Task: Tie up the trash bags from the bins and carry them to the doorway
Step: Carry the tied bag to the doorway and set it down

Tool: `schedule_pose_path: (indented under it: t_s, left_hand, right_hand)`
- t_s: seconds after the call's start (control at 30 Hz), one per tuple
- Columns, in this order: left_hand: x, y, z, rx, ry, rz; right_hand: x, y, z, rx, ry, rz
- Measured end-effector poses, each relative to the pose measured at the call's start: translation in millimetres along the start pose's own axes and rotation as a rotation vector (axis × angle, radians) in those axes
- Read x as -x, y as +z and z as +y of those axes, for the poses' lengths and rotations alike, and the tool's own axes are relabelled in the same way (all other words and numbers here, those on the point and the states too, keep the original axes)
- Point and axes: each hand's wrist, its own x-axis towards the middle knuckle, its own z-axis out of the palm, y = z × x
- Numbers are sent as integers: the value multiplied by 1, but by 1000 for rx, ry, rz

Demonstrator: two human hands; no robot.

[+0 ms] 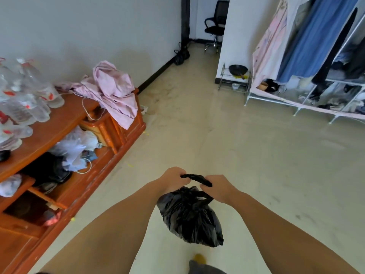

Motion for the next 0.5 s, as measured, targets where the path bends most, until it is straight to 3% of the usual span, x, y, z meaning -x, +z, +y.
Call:
schedule_pose_path:
  t_s: [0.33, 0.5]
  left_hand:
    - [-234, -78, 31, -36, 30, -8]
    - [-364, -146, 44, 34, 66, -85]
  right_hand:
    - [-205, -128, 27, 123, 23, -3]
    - [-326, -196, 24, 108, 79, 46]
